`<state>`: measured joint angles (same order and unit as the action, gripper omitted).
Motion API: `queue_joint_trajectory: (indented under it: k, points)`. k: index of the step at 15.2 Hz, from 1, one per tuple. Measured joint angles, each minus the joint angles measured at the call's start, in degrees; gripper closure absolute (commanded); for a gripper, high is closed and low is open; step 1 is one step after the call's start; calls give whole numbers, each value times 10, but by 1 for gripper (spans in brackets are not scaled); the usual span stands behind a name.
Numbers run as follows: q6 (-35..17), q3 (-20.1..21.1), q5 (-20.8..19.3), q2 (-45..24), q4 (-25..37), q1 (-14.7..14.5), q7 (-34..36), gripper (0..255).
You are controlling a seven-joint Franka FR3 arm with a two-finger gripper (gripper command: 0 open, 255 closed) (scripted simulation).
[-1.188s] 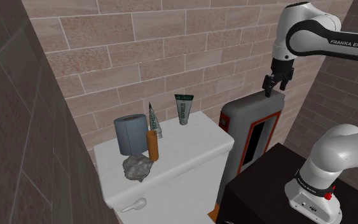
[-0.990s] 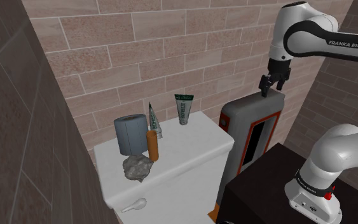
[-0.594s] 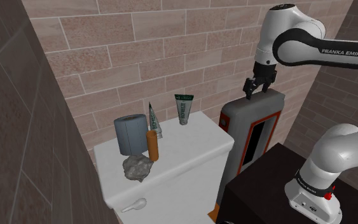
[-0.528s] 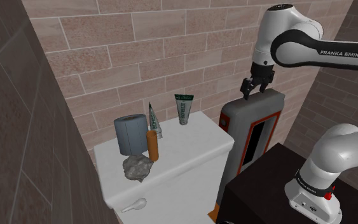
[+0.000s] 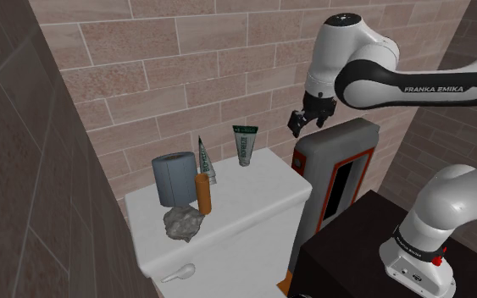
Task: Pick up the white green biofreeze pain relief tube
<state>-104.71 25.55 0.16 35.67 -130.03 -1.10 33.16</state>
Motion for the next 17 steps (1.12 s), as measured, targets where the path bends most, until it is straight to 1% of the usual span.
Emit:
queue_joint_trajectory:
  k: [5, 9, 11, 14, 15, 16, 17]
  points:
    - [-40, 80, -37, -64, 56, 23, 83, 0]
    - [-56, 159, -92, -133, 120, 53, 164, 0]
    - [-58, 203, -133, -175, 158, 73, 207, 0]
    - [-47, 275, -213, -248, 215, 98, 283, 0]
    - [-34, 303, -251, -284, 241, 105, 313, 0]
    - [-19, 330, -297, -327, 268, 106, 346, 0]
    - [-3, 347, -339, -362, 287, 99, 375, 0]
